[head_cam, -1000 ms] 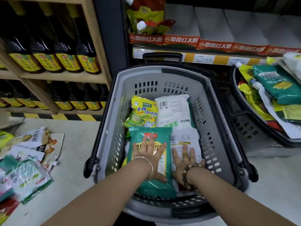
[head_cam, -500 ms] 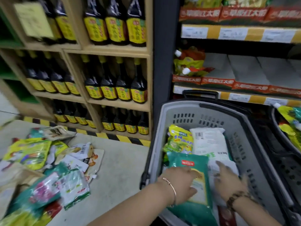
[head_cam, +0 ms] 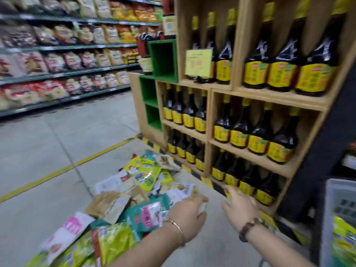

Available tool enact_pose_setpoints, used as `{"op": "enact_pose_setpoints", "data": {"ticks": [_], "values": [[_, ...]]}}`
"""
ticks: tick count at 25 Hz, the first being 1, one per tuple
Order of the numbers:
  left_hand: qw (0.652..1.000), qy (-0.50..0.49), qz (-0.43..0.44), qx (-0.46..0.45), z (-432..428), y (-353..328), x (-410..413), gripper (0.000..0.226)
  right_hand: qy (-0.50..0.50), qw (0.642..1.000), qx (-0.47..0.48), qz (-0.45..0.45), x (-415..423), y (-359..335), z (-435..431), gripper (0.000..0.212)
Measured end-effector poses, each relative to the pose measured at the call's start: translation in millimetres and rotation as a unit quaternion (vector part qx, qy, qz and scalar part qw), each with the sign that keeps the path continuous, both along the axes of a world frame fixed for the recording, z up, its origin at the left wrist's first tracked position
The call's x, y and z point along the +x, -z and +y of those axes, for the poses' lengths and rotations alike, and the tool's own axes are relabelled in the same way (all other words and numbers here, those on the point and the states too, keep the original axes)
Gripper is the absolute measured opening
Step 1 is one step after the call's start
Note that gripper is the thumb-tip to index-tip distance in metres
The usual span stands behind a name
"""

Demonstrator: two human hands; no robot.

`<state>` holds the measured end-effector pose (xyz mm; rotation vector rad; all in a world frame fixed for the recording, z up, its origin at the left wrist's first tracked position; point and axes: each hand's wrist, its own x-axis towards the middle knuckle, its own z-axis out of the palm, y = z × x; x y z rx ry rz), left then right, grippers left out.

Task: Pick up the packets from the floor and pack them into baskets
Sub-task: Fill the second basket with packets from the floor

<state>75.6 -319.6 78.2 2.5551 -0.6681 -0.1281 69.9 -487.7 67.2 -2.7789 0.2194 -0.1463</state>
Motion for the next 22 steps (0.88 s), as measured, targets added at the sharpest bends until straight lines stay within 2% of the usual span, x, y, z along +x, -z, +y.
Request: {"op": "enact_pose_setpoints", "data": {"ticks": [6, 12, 18, 22], "values": [[0.982, -0.178, 0.058, 0.028, 124, 84, 27, 0.043, -0.095, 0.993, -0.03, 0.067, 48, 64, 105, 0.042], [0.96, -0.251, 0.113, 0.05, 180, 166, 52, 0.04, -0.123, 0.981, -0.043, 0.142, 97, 153, 165, 0.044], [0.924, -0.322, 0.196, 0.061, 212, 242, 71, 0.039, -0.052, 0.967, -0.002, 0.248, 144, 242, 176, 0.047], [0.919, -0.307, 0.234, 0.074, 216, 282, 80, 0.04, 0.076, 0.948, 0.084, 0.296, 164, 295, 162, 0.053]]}}
